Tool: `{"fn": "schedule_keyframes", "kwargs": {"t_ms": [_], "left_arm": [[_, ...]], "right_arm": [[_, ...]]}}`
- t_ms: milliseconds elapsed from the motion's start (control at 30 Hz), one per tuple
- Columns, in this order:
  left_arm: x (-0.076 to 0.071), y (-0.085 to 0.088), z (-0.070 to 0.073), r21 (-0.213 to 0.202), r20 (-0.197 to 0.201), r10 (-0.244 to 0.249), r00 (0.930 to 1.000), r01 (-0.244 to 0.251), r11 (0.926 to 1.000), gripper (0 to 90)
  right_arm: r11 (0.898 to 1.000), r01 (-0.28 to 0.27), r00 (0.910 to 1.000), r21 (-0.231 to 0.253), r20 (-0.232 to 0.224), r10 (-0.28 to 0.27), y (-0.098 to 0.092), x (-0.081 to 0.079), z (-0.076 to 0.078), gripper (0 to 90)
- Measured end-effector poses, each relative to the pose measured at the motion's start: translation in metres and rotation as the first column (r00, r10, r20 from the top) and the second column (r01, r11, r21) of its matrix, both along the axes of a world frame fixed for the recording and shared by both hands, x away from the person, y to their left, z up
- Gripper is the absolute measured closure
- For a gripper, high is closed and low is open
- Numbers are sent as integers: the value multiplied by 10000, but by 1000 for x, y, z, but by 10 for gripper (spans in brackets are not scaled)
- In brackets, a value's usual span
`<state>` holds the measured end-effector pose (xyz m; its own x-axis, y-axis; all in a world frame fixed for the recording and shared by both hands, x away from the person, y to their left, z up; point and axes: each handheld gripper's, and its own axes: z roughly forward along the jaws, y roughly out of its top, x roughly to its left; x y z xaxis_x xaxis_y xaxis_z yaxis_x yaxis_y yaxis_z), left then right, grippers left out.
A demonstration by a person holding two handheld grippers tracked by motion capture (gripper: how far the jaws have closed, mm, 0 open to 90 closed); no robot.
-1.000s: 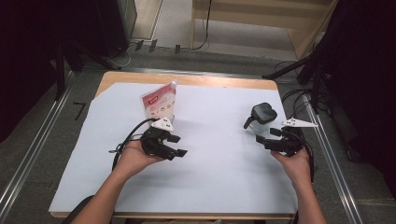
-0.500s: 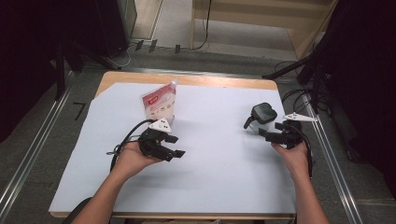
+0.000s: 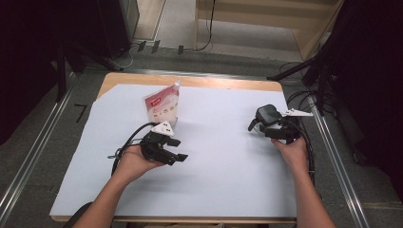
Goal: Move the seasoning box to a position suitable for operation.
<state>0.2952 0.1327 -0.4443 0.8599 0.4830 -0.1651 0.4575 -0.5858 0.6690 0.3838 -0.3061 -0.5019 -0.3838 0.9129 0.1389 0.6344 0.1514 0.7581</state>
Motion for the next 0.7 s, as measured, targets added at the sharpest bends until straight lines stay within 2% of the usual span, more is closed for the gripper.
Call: {"fn": "schedule_keyframes", "kwargs": {"t_ms": [267, 400, 467, 700], "left_arm": [[-2, 1, 0, 112, 44, 65, 10000, -66, 9999, 375], [-2, 1, -1, 56, 40, 86, 10000, -86, 9999, 369], [-2, 1, -1, 49, 19, 75, 10000, -75, 10000, 368], [-2, 2, 0, 24, 8, 165, 9999, -165, 9999, 368]], "right_arm": [[9997, 239, 9991, 37, 336, -241, 11, 13, -9, 120], [9991, 347, 9980, 235, 514, -358, 13, 16, -12, 115], [9992, 366, 9970, 160, 677, -376, 15, 16, -14, 125], [9994, 343, 9968, -79, 723, -336, 16, 15, -13, 138]]}}
